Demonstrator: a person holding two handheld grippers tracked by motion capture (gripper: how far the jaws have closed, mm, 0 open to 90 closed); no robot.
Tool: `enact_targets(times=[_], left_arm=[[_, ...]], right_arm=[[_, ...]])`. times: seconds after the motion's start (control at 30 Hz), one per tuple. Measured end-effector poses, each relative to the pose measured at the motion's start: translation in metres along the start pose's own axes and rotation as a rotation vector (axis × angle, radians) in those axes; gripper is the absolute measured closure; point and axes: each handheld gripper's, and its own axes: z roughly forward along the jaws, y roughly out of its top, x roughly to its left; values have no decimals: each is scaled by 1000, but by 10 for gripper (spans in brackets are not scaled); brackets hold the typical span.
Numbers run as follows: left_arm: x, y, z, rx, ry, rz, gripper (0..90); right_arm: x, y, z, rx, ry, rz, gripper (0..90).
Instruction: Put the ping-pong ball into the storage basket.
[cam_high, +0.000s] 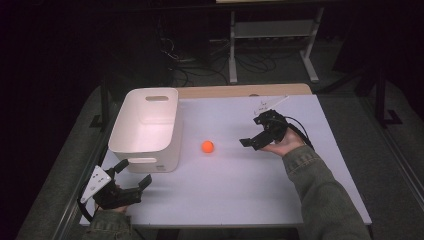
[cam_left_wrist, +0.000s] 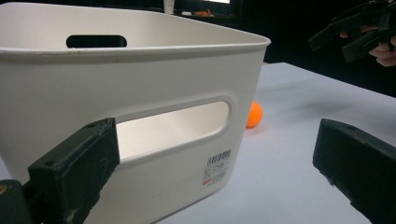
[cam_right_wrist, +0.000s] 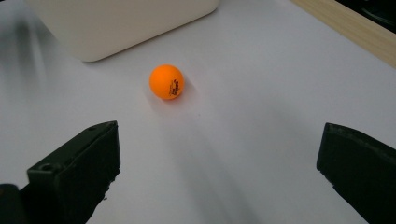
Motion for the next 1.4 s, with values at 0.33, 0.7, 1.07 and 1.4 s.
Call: enact_targets(times=[0.33,0.7,1.07,1.4], left_arm=[[0,0,0,0,-2,0,0],[0,0,0,-1,-3,1,0],[0,0,1,-1,-6,1,0],[0,0,0,-1,-12,2,0]], right_arm=[[1,6,9,18,20,-7,0],[1,15,22,30,48,-18,0],[0,22,34,57,77,-34,0],[4,30,45,62,97,-61,0]])
